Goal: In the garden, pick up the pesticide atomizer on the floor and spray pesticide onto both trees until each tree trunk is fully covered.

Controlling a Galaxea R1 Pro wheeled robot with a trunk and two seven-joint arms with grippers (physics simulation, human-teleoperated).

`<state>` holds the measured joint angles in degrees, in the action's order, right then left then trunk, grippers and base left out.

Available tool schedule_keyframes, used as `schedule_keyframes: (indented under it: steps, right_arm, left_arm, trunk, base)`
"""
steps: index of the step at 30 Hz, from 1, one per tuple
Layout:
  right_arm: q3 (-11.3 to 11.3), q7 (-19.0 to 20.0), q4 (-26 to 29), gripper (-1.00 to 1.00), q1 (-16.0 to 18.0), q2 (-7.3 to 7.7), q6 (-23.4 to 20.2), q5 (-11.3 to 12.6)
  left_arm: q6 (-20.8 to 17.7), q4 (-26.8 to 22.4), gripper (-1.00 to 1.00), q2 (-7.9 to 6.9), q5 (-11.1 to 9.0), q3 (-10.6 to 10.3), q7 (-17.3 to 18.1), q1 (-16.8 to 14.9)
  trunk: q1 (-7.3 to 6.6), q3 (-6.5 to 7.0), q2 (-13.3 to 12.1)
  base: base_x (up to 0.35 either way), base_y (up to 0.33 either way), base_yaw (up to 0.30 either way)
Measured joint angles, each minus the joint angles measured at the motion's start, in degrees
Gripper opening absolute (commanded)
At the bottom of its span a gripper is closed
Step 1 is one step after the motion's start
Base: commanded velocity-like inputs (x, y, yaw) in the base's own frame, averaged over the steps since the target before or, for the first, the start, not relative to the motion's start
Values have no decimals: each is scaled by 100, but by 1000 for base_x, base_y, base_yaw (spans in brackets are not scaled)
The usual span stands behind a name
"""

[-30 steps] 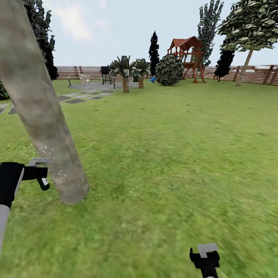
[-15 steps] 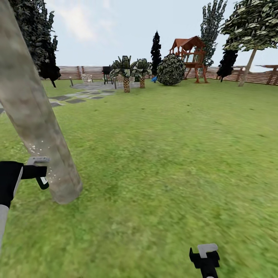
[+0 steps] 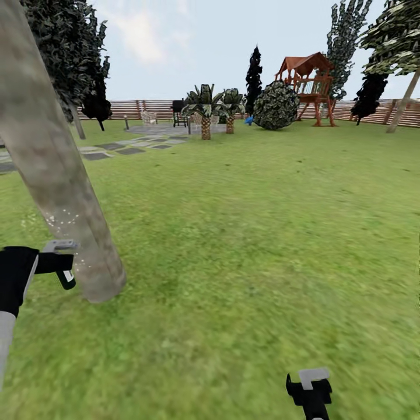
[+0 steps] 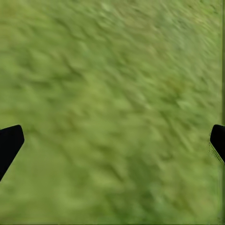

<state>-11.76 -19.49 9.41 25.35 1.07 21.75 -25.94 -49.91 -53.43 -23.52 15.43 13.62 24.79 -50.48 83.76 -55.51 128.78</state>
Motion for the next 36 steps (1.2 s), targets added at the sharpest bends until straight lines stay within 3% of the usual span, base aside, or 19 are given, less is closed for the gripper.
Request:
schedule_keyframes:
  steps: [6,8,11,17,27,36]
  right_arm:
    - [0,0,0,100,0,2,0,0]
    - [0,0,0,100,0,1,0,0]
    - [0,0,0,100,0,0,0,0]
    - [0,0,-2,100,1,-1,0,8]
    - [0,1,-2,100,1,-1,0,1]
    - [0,2,-2,100,1,-1,0,0]
  left_arm:
    - [11,85,-100,-82,39,-66,-11,-12]
    - [20,96,-100,-275,73,-62,-15,5]
    - [9,102,-100,-386,29,-75,-17,48]
    - [12,101,-100,-273,17,-89,-107,174]
    - [49,315,-100,-314,16,68,-799,514]
    - [38,341,-100,-98,-56,75,-831,545]
  trunk:
    - [0,0,0]
    - [-1,0,0]
    - [0,0,0]
    - [-1,0,0]
    - [-2,0,0]
    - [-1,0,0]
  base:
    - [119,-274,0]
    - [141,-272,0]
    - [143,-271,0]
    - [157,-261,187]
    - [267,-163,252]
    - [259,-106,116]
